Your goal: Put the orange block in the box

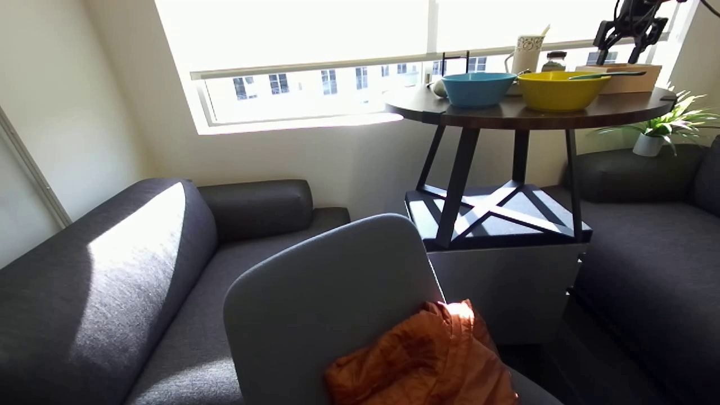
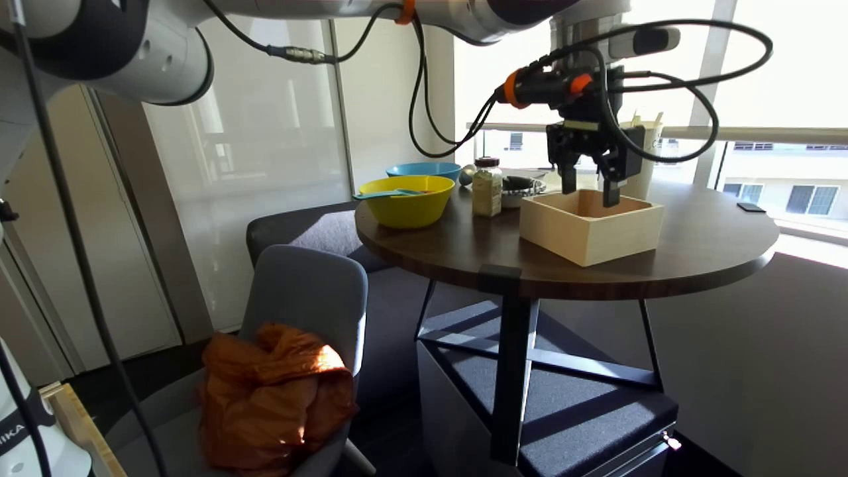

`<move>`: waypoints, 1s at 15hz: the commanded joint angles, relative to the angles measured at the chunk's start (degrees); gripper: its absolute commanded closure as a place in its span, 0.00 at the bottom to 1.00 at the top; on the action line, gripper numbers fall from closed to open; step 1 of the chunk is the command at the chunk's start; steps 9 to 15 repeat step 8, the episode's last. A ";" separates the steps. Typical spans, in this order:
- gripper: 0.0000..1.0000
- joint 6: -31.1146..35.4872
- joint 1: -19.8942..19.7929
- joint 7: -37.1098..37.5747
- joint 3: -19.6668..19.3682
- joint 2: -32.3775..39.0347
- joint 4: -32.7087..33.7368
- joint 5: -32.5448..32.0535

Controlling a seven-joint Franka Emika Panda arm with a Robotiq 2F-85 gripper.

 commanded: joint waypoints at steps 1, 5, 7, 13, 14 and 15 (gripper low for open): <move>0.00 0.50 -0.52 -1.01 0.63 -9.62 -4.77 2.29; 0.00 4.03 -1.39 -8.50 1.97 -21.05 -11.62 5.73; 0.00 1.73 -0.93 -6.11 0.65 -16.33 -4.95 4.30; 0.00 1.87 -0.99 -7.71 0.93 -18.81 -6.63 5.05; 0.00 1.87 -0.99 -7.71 0.93 -18.81 -6.63 5.05; 0.00 1.87 -0.99 -7.71 0.93 -18.81 -6.63 5.05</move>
